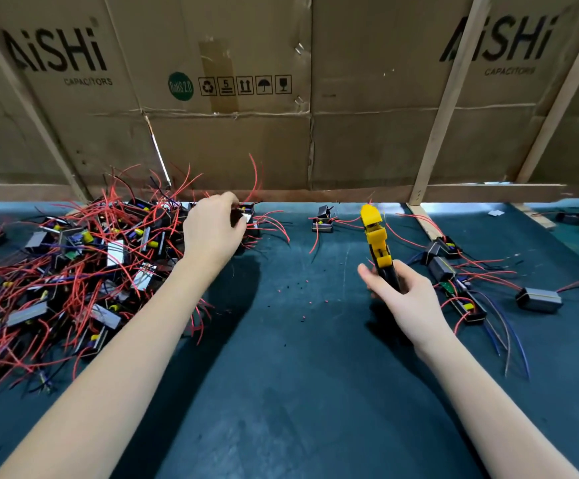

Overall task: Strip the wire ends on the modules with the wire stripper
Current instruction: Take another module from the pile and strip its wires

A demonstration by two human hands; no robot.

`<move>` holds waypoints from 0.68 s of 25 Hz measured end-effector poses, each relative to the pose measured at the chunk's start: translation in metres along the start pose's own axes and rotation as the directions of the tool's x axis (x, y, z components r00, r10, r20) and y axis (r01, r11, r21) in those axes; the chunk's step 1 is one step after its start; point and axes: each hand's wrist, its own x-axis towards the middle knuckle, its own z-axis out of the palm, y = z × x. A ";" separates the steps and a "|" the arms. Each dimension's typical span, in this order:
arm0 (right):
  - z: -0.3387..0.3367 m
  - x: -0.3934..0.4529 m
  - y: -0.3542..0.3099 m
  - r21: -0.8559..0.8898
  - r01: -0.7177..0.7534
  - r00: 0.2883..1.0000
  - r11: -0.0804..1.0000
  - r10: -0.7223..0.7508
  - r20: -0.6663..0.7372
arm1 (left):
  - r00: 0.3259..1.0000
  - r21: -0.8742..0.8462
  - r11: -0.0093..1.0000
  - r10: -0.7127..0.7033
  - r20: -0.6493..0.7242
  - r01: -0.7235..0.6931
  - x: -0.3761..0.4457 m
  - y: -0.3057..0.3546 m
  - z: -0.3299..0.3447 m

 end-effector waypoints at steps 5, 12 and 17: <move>0.000 -0.003 -0.002 -0.067 0.035 0.999 0.997 -0.034 0.019 | 0.943 -0.333 0.898 0.203 -0.263 -0.287 -0.033 0.021 -0.039; 0.003 -0.004 0.001 -0.112 0.073 0.997 0.991 -0.070 0.031 | 0.834 0.020 0.918 0.349 0.427 -0.395 -0.090 0.018 0.001; 0.010 -0.008 0.003 -0.156 0.045 0.998 0.987 -0.052 -0.040 | 0.866 -0.118 0.927 0.375 0.331 -0.356 -0.097 0.013 0.002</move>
